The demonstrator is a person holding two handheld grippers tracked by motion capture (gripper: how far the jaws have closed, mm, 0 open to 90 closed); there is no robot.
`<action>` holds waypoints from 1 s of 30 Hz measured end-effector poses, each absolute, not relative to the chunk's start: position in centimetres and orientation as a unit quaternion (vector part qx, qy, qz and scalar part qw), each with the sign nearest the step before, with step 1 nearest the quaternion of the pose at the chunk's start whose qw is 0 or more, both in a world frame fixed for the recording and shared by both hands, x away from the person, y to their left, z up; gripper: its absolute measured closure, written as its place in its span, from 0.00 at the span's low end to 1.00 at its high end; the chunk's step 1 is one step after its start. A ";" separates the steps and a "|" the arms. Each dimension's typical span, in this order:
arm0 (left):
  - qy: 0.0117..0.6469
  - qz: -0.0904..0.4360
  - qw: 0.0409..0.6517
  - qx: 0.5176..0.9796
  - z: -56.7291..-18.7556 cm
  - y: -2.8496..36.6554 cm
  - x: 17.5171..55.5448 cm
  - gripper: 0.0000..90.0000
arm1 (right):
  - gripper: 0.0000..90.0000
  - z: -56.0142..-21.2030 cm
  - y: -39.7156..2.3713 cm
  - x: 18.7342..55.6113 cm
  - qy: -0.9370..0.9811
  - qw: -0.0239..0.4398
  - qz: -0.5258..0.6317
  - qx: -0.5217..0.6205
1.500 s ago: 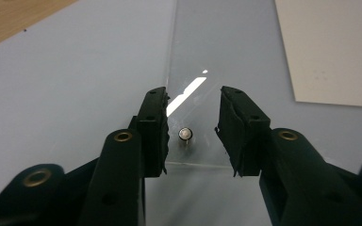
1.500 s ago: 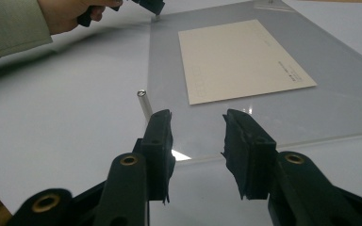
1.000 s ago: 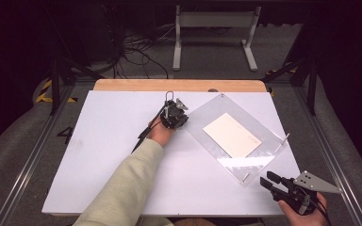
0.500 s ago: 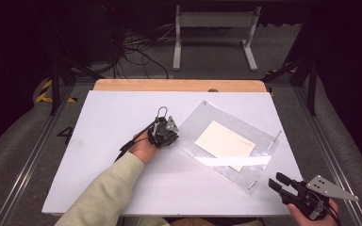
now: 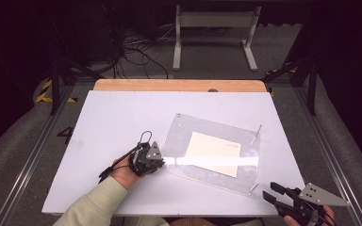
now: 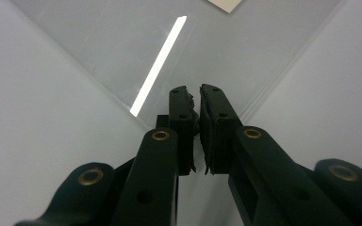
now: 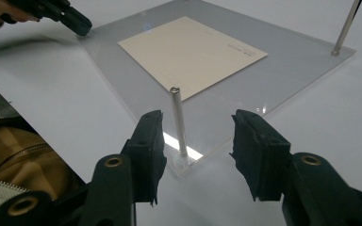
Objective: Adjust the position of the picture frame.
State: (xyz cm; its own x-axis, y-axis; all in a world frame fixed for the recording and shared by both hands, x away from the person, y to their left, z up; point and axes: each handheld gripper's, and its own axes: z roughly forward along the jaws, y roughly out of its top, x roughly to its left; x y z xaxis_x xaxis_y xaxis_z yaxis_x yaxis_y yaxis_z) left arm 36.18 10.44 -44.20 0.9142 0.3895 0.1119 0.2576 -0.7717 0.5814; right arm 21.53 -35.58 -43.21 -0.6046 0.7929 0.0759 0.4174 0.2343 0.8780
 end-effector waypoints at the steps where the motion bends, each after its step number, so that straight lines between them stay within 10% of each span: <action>1: 0.174 0.108 0.293 0.934 -44.2 10.7 35.6 0.93 | 0.59 -43.3 -35.4 21.6 0.763 0.197 0.472 0.396; 7: 0.169 0.095 0.298 0.935 -44.3 11.5 33.5 0.93 | 0.63 -43.6 -34.2 22.4 0.781 0.189 0.458 0.380; 12: 0.175 0.091 0.303 0.932 -44.4 11.7 33.4 0.93 | 0.94 -43.9 -33.4 23.2 0.803 0.188 0.434 0.362; 30: 0.172 0.088 0.306 0.932 -44.4 11.0 33.1 0.93 | 0.94 -41.6 -31.2 33.6 0.808 0.248 0.370 0.386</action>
